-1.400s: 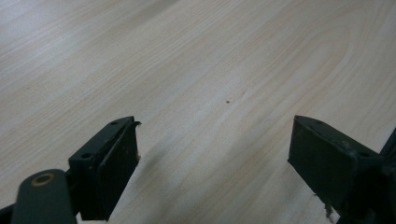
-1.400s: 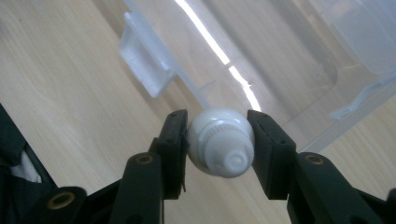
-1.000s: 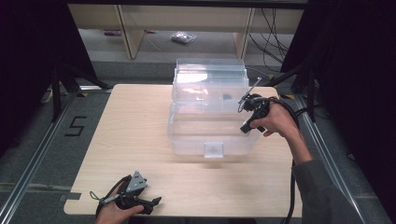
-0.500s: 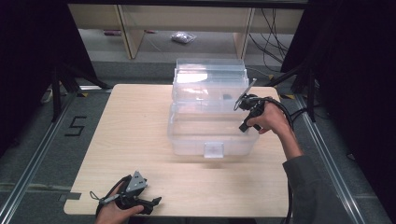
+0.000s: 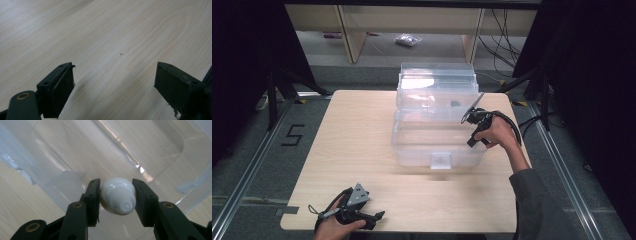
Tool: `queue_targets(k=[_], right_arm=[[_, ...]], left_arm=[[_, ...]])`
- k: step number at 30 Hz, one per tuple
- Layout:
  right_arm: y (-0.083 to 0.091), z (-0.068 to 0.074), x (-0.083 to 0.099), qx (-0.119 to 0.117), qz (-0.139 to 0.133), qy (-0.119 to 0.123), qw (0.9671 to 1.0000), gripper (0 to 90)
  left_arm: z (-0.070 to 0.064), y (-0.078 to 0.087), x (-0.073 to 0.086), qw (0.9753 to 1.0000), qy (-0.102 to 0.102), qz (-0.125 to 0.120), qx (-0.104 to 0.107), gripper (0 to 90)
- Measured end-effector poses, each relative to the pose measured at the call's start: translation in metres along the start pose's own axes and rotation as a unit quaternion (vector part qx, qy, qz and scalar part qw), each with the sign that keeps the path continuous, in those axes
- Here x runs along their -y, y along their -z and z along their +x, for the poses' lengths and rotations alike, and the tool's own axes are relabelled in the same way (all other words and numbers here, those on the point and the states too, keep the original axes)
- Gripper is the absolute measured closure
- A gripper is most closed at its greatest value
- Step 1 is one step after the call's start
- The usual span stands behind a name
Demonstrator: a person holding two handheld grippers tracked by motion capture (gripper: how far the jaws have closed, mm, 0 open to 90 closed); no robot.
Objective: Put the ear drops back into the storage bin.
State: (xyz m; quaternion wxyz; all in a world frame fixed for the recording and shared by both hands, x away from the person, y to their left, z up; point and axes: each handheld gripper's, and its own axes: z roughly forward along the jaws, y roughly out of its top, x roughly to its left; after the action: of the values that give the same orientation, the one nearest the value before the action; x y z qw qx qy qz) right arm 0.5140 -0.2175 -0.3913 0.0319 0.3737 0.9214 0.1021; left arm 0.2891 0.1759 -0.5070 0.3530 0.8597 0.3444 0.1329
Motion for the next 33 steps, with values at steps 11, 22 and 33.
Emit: queue_targets(k=[11,22,33], right_arm=[[-0.012,-0.003,0.0,0.0,0.025,-0.024,0.9994,60.2],[-0.023,-0.005,0.002,-0.009,0.037,-0.032,0.9988,60.2],[-0.027,-0.007,0.004,-0.007,0.04,-0.034,0.9986,60.2]], left_arm=[[0.0,0.001,0.0,1.0,-0.002,0.006,0.002,15.3],[0.0,0.0,0.0,1.0,-0.001,0.0,-0.001,15.3],[0.0,0.001,0.0,1.0,-0.004,0.005,0.001,15.3]])
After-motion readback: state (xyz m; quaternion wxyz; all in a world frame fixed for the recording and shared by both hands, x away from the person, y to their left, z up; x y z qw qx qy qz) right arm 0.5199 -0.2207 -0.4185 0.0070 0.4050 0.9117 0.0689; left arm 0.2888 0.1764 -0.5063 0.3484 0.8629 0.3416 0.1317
